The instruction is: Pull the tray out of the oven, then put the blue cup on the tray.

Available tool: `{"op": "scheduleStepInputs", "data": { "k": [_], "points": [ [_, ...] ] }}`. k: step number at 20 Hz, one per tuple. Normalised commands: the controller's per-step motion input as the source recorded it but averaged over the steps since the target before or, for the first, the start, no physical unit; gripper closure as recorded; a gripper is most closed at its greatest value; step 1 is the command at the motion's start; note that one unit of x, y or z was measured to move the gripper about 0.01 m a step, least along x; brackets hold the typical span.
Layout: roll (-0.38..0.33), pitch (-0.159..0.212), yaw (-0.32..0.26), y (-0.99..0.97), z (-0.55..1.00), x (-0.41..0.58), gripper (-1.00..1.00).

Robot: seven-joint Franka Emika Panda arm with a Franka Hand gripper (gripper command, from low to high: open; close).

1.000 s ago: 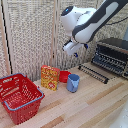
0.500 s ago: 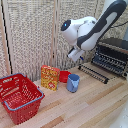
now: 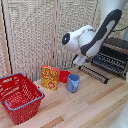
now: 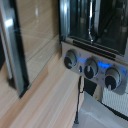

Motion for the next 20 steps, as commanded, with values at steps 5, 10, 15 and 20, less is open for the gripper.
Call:
{"op": "scheduleStepInputs", "data": {
  "k": [5,10,15,20],
  "points": [
    [-0.175,-0.014,0.058,-0.77,0.0,-0.07,-1.0],
    [-0.148,0.0,0.051,-0.82,-0.04,-0.045,-1.0],
    [-0.069,0.0,0.022,-0.7,-0.13,0.0,-1.0],
    [0.003,0.0,0.0,-0.73,-0.06,0.013,-1.0]
  ]
}}
